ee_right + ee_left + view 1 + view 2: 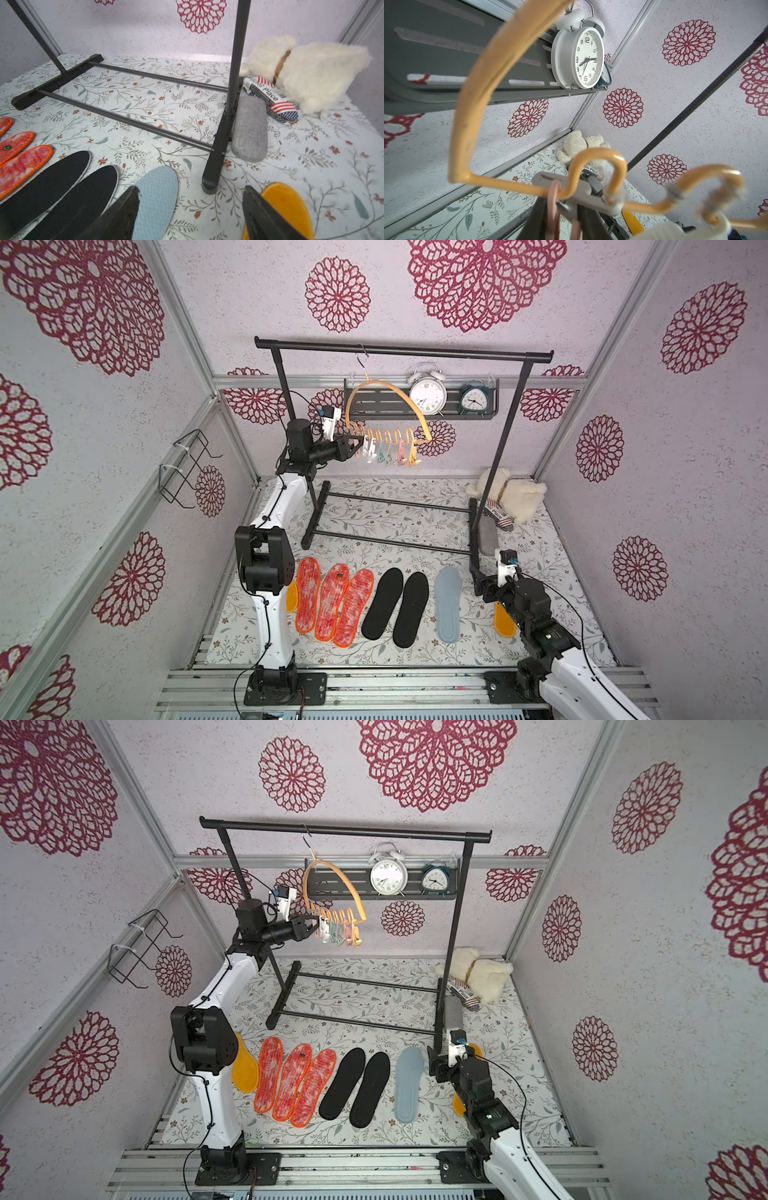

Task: Take the shoe insoles off the hanger
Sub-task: Place the insole at the center of the board.

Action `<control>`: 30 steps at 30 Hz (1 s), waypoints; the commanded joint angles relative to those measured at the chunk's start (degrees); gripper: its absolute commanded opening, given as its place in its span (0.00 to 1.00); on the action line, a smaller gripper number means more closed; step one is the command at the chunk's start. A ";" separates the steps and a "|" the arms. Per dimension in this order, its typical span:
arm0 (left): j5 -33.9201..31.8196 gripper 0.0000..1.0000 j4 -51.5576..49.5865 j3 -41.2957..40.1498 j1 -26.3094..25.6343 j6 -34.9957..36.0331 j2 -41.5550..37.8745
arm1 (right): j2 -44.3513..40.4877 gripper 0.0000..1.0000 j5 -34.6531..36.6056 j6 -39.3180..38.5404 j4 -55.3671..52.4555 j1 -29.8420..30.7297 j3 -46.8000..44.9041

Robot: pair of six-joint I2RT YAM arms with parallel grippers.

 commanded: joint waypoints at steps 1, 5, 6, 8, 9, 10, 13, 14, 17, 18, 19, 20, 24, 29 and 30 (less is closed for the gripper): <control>-1.46 0.02 -5.54 -0.12 0.60 1.54 -0.77 | -2.72 0.81 -2.20 -7.15 5.35 -0.28 -3.28; -1.55 0.03 -6.21 -0.11 0.69 1.44 -0.72 | -0.33 0.82 -1.12 -6.74 7.87 -0.60 -4.65; -1.55 0.04 -6.11 -0.24 0.69 1.48 -0.73 | 0.59 0.82 -1.88 -6.91 8.09 -0.57 -4.55; -1.18 0.14 -6.69 -0.21 0.69 1.61 -0.74 | 1.56 0.81 -3.54 -7.74 8.48 -0.60 -4.36; -0.57 0.28 -6.86 -0.40 0.69 1.96 -0.85 | 1.49 0.81 -3.61 -7.67 8.45 -0.57 -4.39; 0.09 0.53 -6.98 -0.84 0.69 2.78 -1.22 | 1.06 0.81 -3.21 -7.45 8.31 -0.51 -4.46; -1.00 0.97 -7.59 -4.13 0.60 4.58 -3.79 | 0.31 0.82 -2.72 -7.30 8.05 -0.53 -4.58; -1.55 0.97 -7.76 -5.84 0.60 5.42 -5.28 | 0.40 0.82 -2.85 -7.31 8.06 -0.53 -4.59; -4.97 0.97 -6.92 -13.39 0.30 6.79 -12.31 | 1.18 0.81 -3.39 -7.45 8.36 -0.56 -4.56; -7.26 0.97 -6.03 -16.22 0.00 6.75 -15.19 | 1.20 0.81 -3.45 -7.54 8.41 -0.57 -4.47; -9.78 0.97 -4.83 -20.04 -0.39 6.23 -18.39 | 1.27 0.81 -3.44 -7.50 8.41 -0.54 -4.56; -12.47 0.97 -4.30 -24.08 -1.01 6.16 -21.77 | 1.20 0.81 -3.44 -7.46 8.41 -0.51 -4.52; -24.62 0.97 -7.82 -40.05 -5.20 11.47 -36.64 | 1.68 0.81 -3.75 -7.58 8.71 -0.55 -4.59; -42.73 0.97 -9.19 -63.92 -8.09 8.72 -59.72 | 2.09 0.81 -4.02 -7.63 8.63 -0.59 -4.57; -47.93 0.97 -9.17 -68.59 -8.16 6.73 -64.51 | 2.07 0.81 -4.02 -7.65 8.66 -0.59 -4.53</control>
